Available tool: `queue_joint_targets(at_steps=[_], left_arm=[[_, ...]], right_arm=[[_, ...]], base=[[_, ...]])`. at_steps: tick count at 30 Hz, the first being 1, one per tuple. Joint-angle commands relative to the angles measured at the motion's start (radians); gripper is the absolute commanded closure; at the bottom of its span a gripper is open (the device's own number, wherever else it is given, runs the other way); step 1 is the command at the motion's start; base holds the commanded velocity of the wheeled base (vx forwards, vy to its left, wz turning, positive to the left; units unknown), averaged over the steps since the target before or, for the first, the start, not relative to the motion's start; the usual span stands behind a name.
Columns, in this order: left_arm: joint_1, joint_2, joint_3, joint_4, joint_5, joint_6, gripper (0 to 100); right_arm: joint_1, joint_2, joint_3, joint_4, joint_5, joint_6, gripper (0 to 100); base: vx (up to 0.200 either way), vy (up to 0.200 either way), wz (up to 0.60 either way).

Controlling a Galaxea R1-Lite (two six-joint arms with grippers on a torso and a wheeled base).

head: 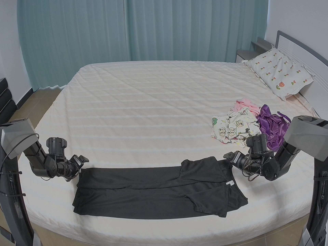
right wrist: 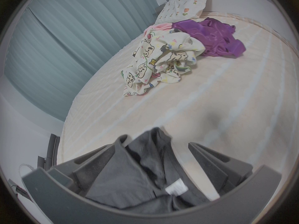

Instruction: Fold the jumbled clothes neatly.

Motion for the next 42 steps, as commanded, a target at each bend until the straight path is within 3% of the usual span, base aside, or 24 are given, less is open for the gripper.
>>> queue_joint_targets(at_steps=[1, 7, 13, 21, 30, 42], left_arm=[[0.029, -0.069, 0.072, -0.001, -0.079, 0.0, 0], [0.052, -0.101, 0.127, -0.003, -0.129, 0.014, 0], [0.055, -0.121, 0.154, -0.003, -0.137, 0.024, 0], [0.018, -0.135, 0.167, 0.0, -0.137, 0.127, 0], [0.003, -0.126, 0.197, 0.006, -0.125, 0.348, 0], [-0.027, -0.055, 0.139, 0.009, -0.102, 0.363, 0]], right_arm=[[0.025, -0.187, 0.176, -0.001, -0.005, 0.025, 0], [0.1, -0.26, 0.361, -0.096, -0.008, 0.171, 0], [0.096, -0.196, 0.48, -0.302, 0.004, 0.198, 0], [0.097, -0.076, 0.57, -0.527, 0.004, 0.203, 0], [0.102, -0.068, 0.573, -0.537, 0.004, 0.203, 0], [0.104, -0.076, 0.578, -0.541, 0.004, 0.203, 0]], base=[[0.0, 0.0, 0.0], [0.0, 0.0, 0.0], [0.0, 0.0, 0.0], [0.0, 0.0, 0.0], [0.0, 0.0, 0.0], [0.0, 0.0, 0.0]])
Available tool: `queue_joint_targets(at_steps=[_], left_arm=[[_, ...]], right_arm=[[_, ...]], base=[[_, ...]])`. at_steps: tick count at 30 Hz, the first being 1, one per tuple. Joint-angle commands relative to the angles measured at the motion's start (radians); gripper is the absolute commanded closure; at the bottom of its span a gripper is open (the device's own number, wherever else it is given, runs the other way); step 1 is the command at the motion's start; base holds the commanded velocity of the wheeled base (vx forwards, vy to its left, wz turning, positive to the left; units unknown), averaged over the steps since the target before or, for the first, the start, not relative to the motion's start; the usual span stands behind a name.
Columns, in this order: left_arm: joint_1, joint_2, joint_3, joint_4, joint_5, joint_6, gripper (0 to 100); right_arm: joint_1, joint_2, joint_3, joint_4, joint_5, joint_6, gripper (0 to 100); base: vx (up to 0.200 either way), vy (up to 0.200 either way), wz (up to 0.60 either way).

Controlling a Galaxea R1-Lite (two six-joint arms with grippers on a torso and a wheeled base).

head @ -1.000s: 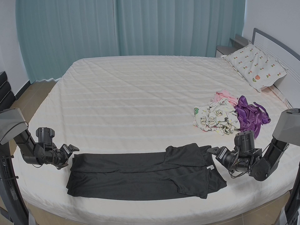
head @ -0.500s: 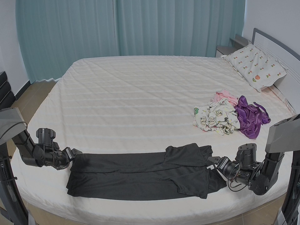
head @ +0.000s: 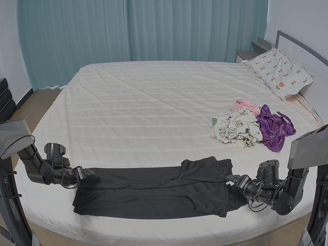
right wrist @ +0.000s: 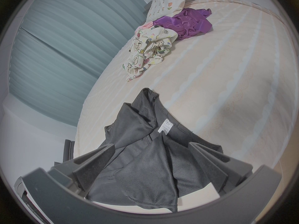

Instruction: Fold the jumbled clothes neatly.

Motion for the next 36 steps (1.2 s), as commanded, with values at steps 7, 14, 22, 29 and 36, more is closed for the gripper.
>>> queue_joint_targets(at_steps=[7, 14, 22, 29, 36], left_arm=[[-0.004, 0.08, -0.048, 0.001, 0.042, 0.0, 0], [-0.004, 0.093, -0.035, 0.0, 0.055, 0.079, 0], [-0.01, 0.1, -0.025, -0.003, 0.094, 0.105, 0], [-0.038, 0.094, -0.003, -0.008, 0.091, 0.118, 0], [-0.051, 0.074, 0.02, -0.008, 0.085, 0.115, 0]], right_arm=[[0.001, -0.004, 0.001, -0.002, -0.001, 0.0, 0], [-0.001, -0.007, 0.001, -0.002, -0.001, 0.0, 0], [-0.001, -0.007, 0.001, -0.002, -0.001, 0.0, 0], [-0.004, -0.016, 0.003, -0.002, -0.001, 0.0, 0], [-0.004, -0.016, 0.003, -0.002, -0.001, 0.0, 0]], base=[[0.0, 0.0, 0.0], [0.0, 0.0, 0.0], [0.0, 0.0, 0.0], [0.0, 0.0, 0.0], [0.0, 0.0, 0.0]])
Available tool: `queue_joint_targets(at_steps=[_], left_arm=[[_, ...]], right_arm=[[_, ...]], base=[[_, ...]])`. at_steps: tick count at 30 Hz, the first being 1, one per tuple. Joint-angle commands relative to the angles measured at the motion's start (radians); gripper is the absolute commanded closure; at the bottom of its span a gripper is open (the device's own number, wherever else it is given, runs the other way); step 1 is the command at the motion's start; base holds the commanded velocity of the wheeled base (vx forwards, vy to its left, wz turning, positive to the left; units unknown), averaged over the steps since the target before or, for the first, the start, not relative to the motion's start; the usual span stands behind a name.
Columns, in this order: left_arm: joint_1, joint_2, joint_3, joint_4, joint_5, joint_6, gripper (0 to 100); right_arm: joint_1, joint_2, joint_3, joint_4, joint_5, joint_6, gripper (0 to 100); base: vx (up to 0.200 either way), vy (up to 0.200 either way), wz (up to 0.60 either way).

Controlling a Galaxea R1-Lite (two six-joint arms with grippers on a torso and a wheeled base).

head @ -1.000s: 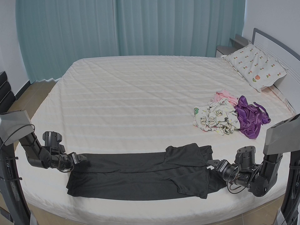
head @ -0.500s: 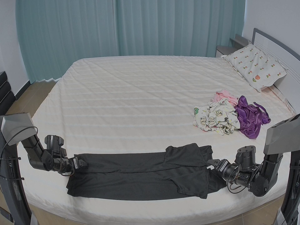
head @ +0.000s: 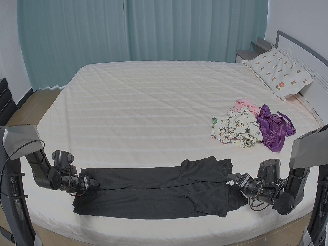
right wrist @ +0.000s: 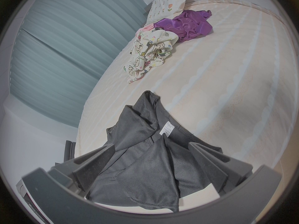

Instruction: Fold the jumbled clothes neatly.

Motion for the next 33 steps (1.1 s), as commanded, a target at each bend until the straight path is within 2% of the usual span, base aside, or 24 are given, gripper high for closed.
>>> queue_joint_targets(at_steps=[1, 16, 26, 33], left_arm=[[-0.007, -0.028, 0.023, 0.001, -0.006, -0.001, 0], [-0.024, -0.12, 0.069, 0.002, -0.006, -0.004, 0], [-0.002, -0.063, 0.04, 0.001, -0.005, 0.005, 0], [0.018, -0.002, 0.037, -0.045, -0.009, 0.054, 0]], right_arm=[[0.0, -0.001, 0.0, 0.0, 0.0, 0.0, 0], [0.002, -0.002, 0.0, 0.0, 0.0, 0.0, 0], [0.002, -0.002, 0.0, 0.0, 0.001, 0.002, 0], [0.002, -0.002, 0.0, 0.0, 0.001, 0.002, 0]], base=[[0.0, 0.0, 0.0], [0.0, 0.0, 0.0], [0.0, 0.0, 0.0], [0.0, 0.0, 0.0]])
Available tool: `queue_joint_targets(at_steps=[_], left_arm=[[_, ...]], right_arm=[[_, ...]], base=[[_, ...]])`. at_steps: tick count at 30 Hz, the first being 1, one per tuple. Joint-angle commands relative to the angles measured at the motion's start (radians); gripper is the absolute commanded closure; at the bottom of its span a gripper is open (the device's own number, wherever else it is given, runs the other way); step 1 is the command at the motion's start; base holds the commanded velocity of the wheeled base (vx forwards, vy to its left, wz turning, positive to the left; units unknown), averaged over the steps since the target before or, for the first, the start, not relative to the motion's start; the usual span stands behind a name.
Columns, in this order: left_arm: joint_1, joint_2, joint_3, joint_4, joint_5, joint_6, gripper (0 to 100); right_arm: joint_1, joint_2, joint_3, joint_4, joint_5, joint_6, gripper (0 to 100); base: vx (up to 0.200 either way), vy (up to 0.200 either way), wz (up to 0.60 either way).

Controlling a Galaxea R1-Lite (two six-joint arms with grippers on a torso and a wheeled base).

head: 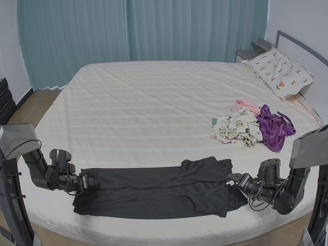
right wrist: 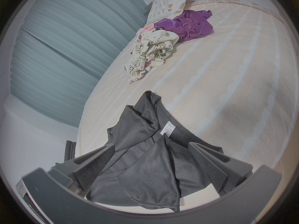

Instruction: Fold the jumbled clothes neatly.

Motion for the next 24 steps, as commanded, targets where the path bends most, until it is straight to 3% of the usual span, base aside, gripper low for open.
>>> queue_joint_targets(at_steps=[1, 15, 24], left_arm=[[0.012, 0.046, 0.002, -0.027, -0.004, 0.011, 0], [0.022, 0.051, -0.006, -0.067, -0.163, 0.026, 0], [0.026, 0.005, 0.028, -0.067, -0.177, 0.055, 0]], right_arm=[[0.0, 0.002, 0.0, 0.0, 0.0, 0.0, 0], [0.0, 0.002, 0.0, -0.002, 0.0, 0.0, 0], [-0.001, 0.001, 0.0, -0.002, -0.001, 0.0, 0]], base=[[0.0, 0.0, 0.0], [0.0, 0.0, 0.0], [0.0, 0.0, 0.0]])
